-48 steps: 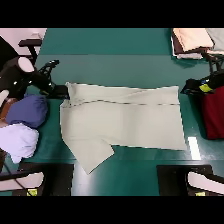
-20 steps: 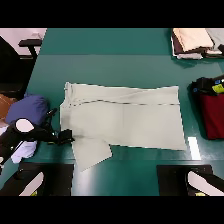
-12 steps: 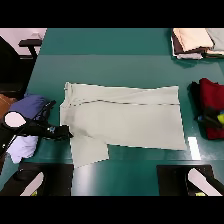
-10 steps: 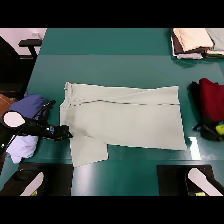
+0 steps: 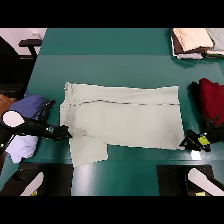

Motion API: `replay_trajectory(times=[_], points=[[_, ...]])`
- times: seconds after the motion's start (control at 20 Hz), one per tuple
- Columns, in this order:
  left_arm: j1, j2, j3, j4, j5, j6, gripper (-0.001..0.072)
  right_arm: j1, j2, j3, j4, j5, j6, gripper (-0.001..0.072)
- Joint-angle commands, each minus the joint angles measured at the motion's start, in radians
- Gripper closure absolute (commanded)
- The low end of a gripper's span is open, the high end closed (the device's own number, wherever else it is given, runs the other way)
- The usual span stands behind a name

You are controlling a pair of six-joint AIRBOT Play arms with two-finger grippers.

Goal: Fold the shirts.

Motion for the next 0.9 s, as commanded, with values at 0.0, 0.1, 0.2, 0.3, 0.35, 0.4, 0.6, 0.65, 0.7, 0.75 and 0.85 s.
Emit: replay_trajectory(times=[0.0,0.1,0.2,0.3,0.35,0.4,0.6,0.65,0.7,0.75,0.85], points=[[0.0,0.002,0.03,0.066,-0.076,-0.002,0.0682,0.094,0.026,0.044,-0.011,-0.027,0.001,0.0651],[0.0,0.056,0.063,0.116,-0.113,-0.024,0.0682,0.109,0.084,0.084,-0.014,0.011,0.001,0.0692],[0.0,0.13,0.079,0.137,-0.179,-0.061,0.0682,0.109,0.163,0.117,-0.016,0.076,0.001,0.0693],[0.0,0.176,0.105,0.126,-0.292,-0.077,0.0682,0.109,0.245,0.158,-0.05,0.151,0.001,0.0693],[0.0,0.187,0.128,0.127,-0.316,-0.084,0.0682,0.109,0.281,0.18,-0.07,0.161,0.001,0.0693],[0.0,0.185,0.152,0.127,-0.303,-0.083,0.0682,0.109,0.307,0.204,-0.076,0.153,0.006,0.0694],[0.0,0.082,0.207,0.127,-0.109,-0.01,0.0682,0.134,0.238,0.319,-0.045,0.083,0.011,0.0694],[0.0,0.027,0.223,0.127,-0.057,0.018,0.0682,0.164,0.188,0.356,-0.045,0.055,0.011,0.0694],[0.0,-0.034,0.248,0.127,-0.002,0.039,0.0681,0.198,0.134,0.393,-0.045,0.019,0.011,0.0694],[0.0,-0.108,0.283,0.127,0.06,0.065,0.068,0.225,0.066,0.439,-0.037,-0.026,0.011,0.0694],[0.0,-0.262,0.385,0.13,0.138,0.105,0.0679,0.247,-0.072,0.539,0.01,-0.082,0.033,0.0693]])
